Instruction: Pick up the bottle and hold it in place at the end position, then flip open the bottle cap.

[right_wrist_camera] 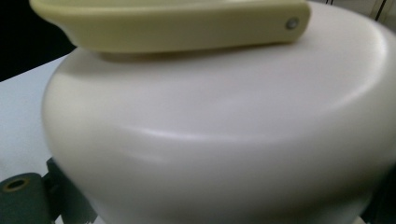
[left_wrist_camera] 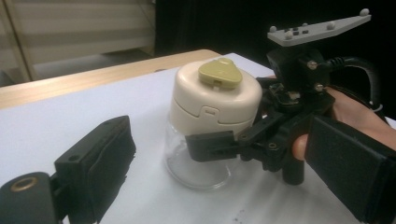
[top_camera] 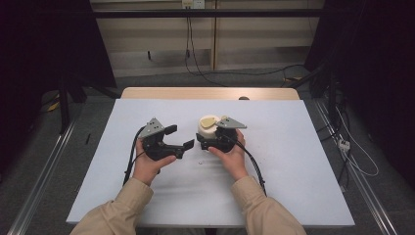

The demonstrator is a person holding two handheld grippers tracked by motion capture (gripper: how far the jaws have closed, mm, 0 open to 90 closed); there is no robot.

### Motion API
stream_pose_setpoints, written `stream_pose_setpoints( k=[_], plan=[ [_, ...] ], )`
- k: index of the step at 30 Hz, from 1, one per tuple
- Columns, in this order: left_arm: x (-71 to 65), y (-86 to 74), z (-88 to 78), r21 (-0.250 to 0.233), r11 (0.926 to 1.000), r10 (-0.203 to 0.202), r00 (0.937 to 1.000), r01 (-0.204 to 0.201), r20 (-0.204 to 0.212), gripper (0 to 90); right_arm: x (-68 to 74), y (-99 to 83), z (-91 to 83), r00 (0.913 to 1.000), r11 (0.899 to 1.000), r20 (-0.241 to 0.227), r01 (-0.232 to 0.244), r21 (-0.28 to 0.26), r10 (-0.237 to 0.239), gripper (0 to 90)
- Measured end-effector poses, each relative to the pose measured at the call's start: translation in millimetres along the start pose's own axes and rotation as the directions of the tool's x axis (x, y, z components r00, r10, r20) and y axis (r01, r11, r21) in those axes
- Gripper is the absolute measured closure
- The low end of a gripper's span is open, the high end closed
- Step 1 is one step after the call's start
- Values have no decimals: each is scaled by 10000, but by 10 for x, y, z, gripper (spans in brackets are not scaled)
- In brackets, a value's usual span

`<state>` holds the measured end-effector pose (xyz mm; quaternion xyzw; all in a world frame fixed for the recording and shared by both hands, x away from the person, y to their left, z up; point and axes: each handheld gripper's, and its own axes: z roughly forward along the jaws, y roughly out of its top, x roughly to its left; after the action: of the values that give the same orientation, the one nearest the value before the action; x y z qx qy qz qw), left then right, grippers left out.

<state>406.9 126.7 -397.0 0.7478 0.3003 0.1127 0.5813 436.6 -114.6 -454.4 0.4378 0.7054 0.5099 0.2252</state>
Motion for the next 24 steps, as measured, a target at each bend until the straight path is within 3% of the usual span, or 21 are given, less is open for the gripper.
stream_pose_setpoints(
  k=[4, 14, 18, 21, 24],
  plan=[
    [8, 17, 15, 12, 10000, -66, 10000, 66, 14, 106, 0, 1, 0, 10000, 10000, -10, 6, 3, -6, 55],
    [28, 62, 54, 21, 9998, 197, 9998, -197, 65, 273, 0, 0, 0, 10000, 10000, -10, -9, 11, 9, 55],
    [57, 57, 69, 36, 9996, 277, 9996, -278, 101, 467, -1, 2, 0, 10000, 10000, -20, -1, 38, 1, 55],
    [91, 42, 90, 88, 9996, 254, 9997, -254, 15, 528, 0, 0, 0, 10000, 10000, -14, -8, 30, 8, 55],
    [121, 36, 116, 227, 9997, 89, 9994, -97, 340, 557, -1, 2, 0, 10000, 10000, -11, -3, 43, 3, 55]
  ],
)
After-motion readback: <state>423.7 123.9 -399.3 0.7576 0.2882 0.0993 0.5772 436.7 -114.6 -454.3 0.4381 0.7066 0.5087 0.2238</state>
